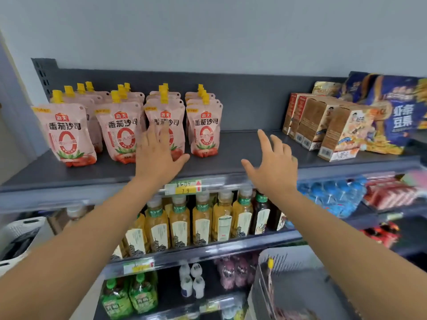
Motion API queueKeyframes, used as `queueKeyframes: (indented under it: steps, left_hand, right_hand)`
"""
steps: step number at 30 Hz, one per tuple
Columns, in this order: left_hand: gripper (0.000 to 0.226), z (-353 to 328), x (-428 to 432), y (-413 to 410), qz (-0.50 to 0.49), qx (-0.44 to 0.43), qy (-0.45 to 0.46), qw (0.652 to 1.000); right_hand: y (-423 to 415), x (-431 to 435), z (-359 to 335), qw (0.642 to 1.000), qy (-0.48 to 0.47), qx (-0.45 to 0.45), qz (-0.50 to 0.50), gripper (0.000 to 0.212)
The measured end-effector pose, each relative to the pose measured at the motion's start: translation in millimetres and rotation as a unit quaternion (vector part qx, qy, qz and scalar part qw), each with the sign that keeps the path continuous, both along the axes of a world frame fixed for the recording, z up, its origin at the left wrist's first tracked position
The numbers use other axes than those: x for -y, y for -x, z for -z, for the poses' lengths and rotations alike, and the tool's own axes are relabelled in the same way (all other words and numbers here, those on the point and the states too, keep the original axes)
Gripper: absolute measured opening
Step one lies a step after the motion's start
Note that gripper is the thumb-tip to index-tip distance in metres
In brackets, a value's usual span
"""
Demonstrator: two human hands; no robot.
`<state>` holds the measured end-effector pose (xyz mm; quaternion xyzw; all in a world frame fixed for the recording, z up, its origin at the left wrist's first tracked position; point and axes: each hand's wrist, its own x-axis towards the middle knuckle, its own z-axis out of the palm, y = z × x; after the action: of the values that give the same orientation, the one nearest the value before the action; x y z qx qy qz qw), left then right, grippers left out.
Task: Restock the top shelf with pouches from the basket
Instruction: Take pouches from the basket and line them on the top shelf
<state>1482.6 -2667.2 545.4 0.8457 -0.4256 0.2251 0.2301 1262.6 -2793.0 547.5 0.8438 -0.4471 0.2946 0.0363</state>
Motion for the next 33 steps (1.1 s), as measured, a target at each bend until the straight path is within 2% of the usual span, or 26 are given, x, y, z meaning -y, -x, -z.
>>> queueKeyframes:
  steps: [2,5,8,12,18,21,24,26,28,29,31,33]
  left_hand:
    - [0.089,10.0,-5.3,31.3,0.058,0.044,0.013,0.997]
    - [0.081,35.8,-10.9,83.6,0.165,0.054,0.018,0.985]
    - [0.080,66.2,-10.0,129.3,0.239,0.062,-0.028,0.969]
    - [0.080,113.3,-0.2,176.1,0.299,0.045,-0.103,0.948]
    - [0.079,186.1,36.5,236.8,0.345,-0.003,-0.190,0.919]
    - [0.079,221.3,66.2,261.8,0.346,-0.050,-0.249,0.903]
    - [0.079,255.3,94.7,283.1,0.325,-0.066,-0.316,0.889]
    - [0.077,275.3,111.4,294.2,0.307,-0.091,-0.348,0.881]
    - [0.076,296.0,125.4,301.5,0.285,-0.118,-0.381,0.872]
    - [0.075,306.6,130.6,303.7,0.274,-0.125,-0.402,0.865]
    - [0.073,326.3,139.0,307.1,0.268,-0.126,-0.451,0.842]
    - [0.069,341.7,145.2,310.2,0.270,-0.130,-0.494,0.816]
  right_hand:
    - [29.8,-13.1,11.7,1.000,-0.001,-0.007,0.012,0.077]
    - [74.7,-27.7,38.0,0.999,-0.026,-0.019,0.015,0.071]
    - [116.1,-33.0,69.4,0.996,-0.069,-0.042,0.023,0.069]
    - [162.7,-28.1,111.1,0.984,-0.148,-0.088,0.052,0.066]
    - [213.7,5.2,181.7,0.945,-0.283,-0.142,0.077,0.062]
    - [230.9,32.3,222.5,0.909,-0.384,-0.156,0.038,0.067]
    - [241.6,56.0,256.6,0.819,-0.514,-0.245,-0.065,0.071]
    - [244.9,68.7,278.7,0.758,-0.544,-0.339,-0.116,0.062]
    - [245.5,78.7,302.1,0.718,-0.555,-0.395,-0.145,0.049]
    - [244.7,82.4,313.4,0.710,-0.556,-0.402,-0.158,0.041]
    - [244.4,87.7,331.2,0.723,-0.554,-0.375,-0.174,0.023]
    - [247.1,90.8,342.3,0.730,-0.557,-0.350,-0.186,0.015]
